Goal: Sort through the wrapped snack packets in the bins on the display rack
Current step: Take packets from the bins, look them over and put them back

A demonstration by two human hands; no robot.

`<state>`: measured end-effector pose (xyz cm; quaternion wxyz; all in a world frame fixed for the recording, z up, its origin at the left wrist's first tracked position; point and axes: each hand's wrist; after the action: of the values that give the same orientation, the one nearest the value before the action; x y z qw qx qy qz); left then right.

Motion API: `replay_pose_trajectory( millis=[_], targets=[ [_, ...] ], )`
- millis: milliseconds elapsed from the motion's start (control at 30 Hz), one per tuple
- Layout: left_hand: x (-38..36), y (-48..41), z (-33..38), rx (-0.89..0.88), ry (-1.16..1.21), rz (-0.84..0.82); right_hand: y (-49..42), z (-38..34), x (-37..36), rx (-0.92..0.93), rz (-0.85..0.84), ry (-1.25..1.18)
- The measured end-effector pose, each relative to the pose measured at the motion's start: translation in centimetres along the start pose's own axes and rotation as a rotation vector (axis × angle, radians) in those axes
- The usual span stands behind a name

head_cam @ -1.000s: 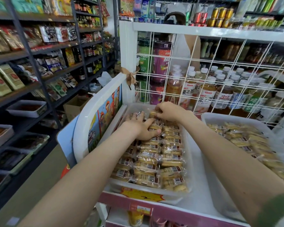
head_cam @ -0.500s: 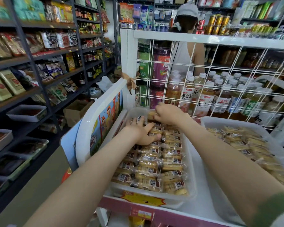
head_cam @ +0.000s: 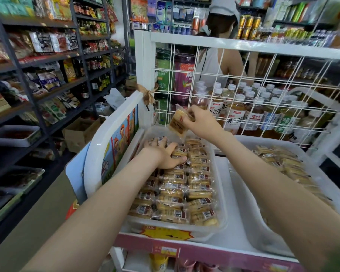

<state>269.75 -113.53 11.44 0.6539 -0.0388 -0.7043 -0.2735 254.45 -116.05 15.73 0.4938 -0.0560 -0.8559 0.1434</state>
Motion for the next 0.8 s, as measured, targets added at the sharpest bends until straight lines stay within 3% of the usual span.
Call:
replay_pose_trajectory(
  millis=[133, 267, 333, 400, 500, 633, 800],
  targets=[
    [1.0, 1.6, 0.9, 0.010, 0.114, 0.128, 3.0, -0.5, 0.7, -0.082, 0.047, -0.119],
    [1.8, 5.9, 2.5, -0.067, 0.661, 0.530, 7.1, -1.9, 2.1, -0.272, 0.030, -0.531],
    [0.7, 8.8, 3.1, -0.042, 0.995, 0.655, 10.3, -2.8, 3.0, -0.337, -0.026, -0.775],
    [-1.1, 11.9, 3.8, -0.050, 1.172, 0.744, 14.5, -3.5, 3.9, -0.336, -0.086, -0.971],
    [-4.7, 16.6, 5.2, -0.051, 1.375, 0.753, 21.3, -3.9, 4.5, -0.282, -0.129, -1.135],
    [-9.3, 22.8, 8.7, 0.009, 1.537, 0.713, 29.8, -3.4, 3.5, -0.276, -0.138, -1.158],
    [-15.1, 29.1, 12.9, 0.043, 1.492, 0.671, 38.2, -2.6, 1.0, -0.381, 0.037, -1.057]
  ],
)
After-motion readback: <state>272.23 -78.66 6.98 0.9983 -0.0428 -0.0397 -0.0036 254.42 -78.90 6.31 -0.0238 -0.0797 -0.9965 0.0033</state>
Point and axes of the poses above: each hand's wrist, its own y-axis away from the middle knuckle, its own x-axis out of the back of the hand, z = x × y, and after that the axes turned 7 degrees about -x, right-handed
